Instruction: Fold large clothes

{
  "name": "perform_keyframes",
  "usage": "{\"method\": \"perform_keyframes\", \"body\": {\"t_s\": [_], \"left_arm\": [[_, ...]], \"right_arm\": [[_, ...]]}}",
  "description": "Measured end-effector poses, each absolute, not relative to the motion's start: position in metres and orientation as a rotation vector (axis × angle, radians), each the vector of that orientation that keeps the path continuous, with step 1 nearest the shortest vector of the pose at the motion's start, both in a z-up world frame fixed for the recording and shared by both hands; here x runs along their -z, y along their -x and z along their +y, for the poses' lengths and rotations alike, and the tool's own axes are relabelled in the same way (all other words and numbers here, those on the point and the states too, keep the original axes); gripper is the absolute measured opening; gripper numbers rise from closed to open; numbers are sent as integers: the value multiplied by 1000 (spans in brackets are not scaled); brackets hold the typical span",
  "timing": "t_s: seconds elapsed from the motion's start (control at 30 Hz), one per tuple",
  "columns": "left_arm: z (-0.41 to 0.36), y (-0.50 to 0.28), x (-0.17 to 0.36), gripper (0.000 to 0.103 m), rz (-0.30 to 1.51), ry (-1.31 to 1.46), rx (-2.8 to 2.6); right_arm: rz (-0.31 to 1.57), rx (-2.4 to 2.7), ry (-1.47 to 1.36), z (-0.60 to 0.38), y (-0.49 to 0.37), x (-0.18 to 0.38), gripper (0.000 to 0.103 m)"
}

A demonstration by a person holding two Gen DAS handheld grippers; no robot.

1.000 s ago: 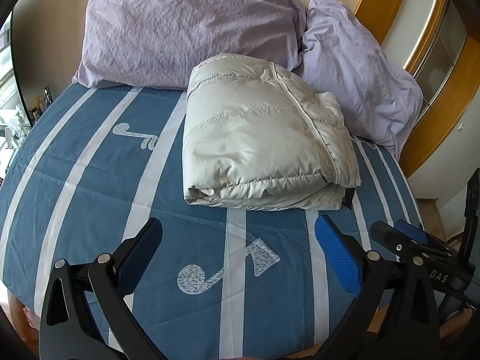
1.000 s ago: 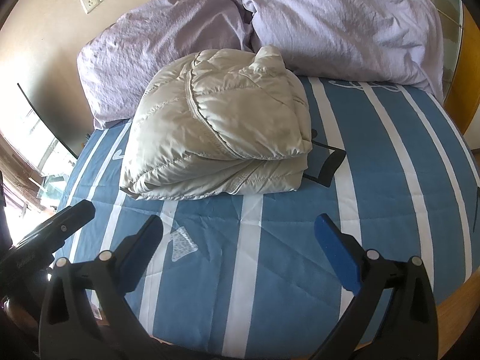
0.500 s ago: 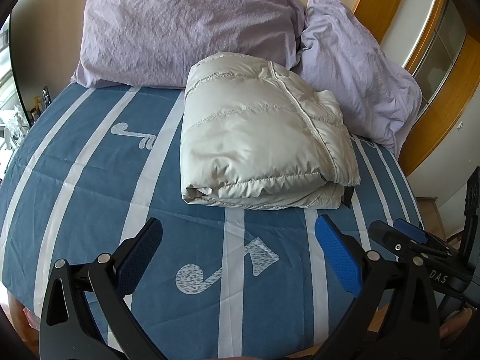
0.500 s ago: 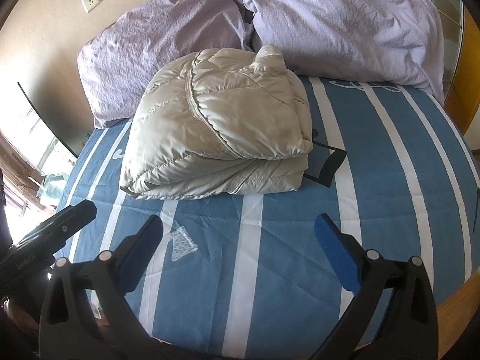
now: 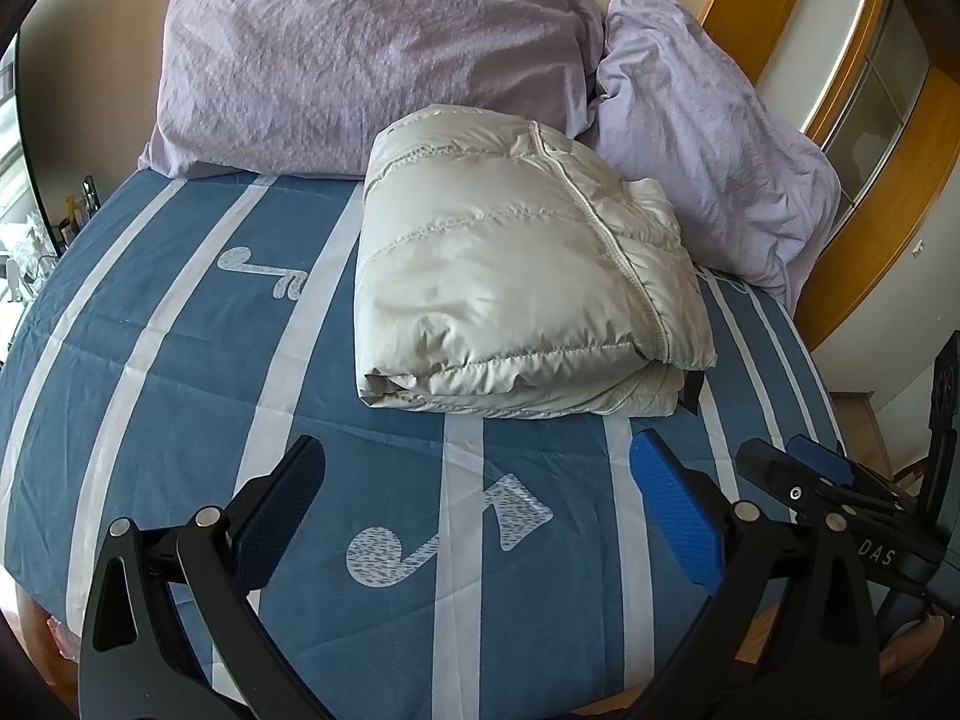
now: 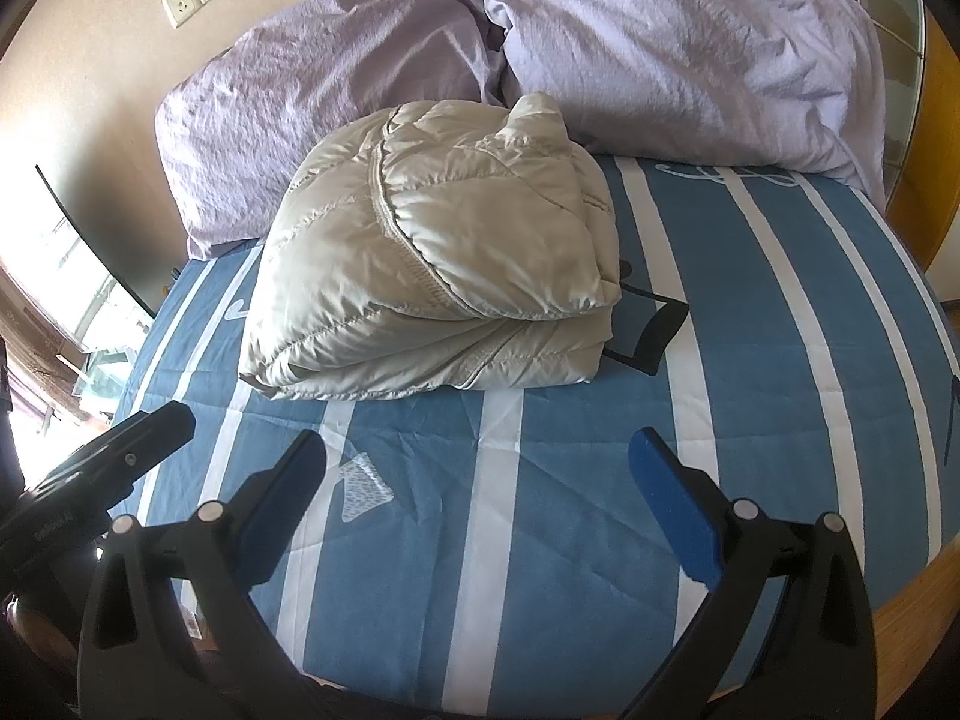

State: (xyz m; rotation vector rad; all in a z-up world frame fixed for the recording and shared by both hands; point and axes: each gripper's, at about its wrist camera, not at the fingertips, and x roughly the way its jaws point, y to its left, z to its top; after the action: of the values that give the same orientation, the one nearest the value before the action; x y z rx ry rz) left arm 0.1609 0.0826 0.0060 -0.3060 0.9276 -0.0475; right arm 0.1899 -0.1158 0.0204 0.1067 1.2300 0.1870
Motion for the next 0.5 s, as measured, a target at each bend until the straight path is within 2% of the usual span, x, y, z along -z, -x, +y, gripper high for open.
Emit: {"method": "perform_keyframes", "body": {"t_s": [0.5], "left_arm": [[79, -162, -5, 102, 933, 303, 51]], "right_arm": [[1230, -186, -107, -116, -190, -20, 101]]}}
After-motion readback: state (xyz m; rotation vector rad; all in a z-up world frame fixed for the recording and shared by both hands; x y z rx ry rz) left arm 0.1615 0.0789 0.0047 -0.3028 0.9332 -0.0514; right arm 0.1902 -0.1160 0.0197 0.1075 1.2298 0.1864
